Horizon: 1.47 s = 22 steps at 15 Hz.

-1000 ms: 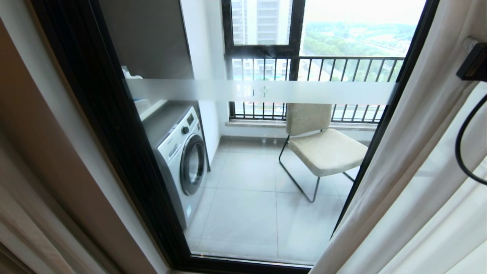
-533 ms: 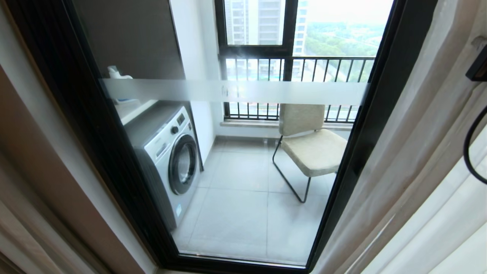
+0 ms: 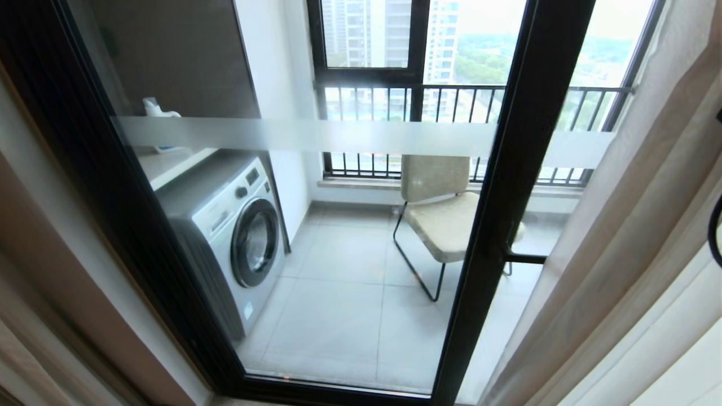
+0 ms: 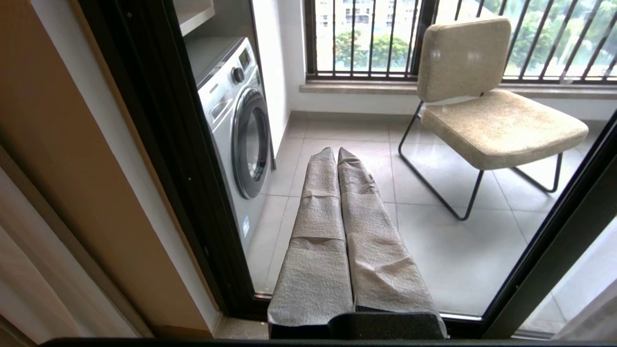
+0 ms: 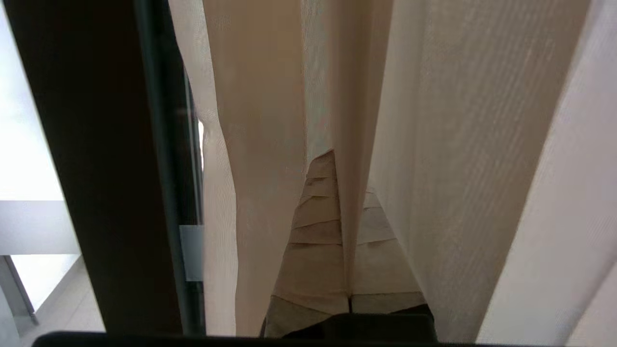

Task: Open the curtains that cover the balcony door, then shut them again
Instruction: Pull the inner curtains open on both sides

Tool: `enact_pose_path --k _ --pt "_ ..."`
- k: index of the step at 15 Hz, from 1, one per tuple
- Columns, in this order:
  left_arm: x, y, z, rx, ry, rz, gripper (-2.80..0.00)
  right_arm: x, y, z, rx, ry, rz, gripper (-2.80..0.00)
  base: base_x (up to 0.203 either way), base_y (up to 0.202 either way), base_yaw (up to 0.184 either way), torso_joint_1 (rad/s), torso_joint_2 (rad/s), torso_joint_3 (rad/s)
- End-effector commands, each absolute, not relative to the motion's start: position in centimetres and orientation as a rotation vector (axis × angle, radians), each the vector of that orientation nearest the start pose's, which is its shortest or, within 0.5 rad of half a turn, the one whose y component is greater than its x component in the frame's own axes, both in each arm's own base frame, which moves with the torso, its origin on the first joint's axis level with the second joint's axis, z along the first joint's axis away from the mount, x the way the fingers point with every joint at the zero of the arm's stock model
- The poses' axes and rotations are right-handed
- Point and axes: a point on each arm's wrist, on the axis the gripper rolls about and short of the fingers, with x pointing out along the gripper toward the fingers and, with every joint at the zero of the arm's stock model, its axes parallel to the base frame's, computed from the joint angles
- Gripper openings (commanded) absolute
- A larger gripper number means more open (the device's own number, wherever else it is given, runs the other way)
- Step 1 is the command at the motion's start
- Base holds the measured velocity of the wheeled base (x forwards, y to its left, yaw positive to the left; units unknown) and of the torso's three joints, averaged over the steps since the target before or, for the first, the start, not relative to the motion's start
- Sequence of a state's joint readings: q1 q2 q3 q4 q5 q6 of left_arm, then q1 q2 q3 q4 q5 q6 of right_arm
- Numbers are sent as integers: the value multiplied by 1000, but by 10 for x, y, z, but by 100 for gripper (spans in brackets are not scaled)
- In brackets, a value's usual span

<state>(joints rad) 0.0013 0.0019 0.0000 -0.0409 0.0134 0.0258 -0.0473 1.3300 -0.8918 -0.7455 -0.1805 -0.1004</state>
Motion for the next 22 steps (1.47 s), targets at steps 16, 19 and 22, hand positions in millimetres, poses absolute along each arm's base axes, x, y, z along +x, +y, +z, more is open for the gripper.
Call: enact_pose_path --k 16,19,22 --pt "-23 0 80 26 -40 14 -280 201 -29 321 -80 -314 -356 -280 0 -191 2 3 3 3" --pt "-23 0 80 26 -40 14 -280 197 -30 318 -81 -307 -363 -280 0 -191 1 3 3 4" --pt "-23 0 80 26 -40 16 -280 193 -34 318 -85 -310 -385 -280 0 -188 1 3 5 3"
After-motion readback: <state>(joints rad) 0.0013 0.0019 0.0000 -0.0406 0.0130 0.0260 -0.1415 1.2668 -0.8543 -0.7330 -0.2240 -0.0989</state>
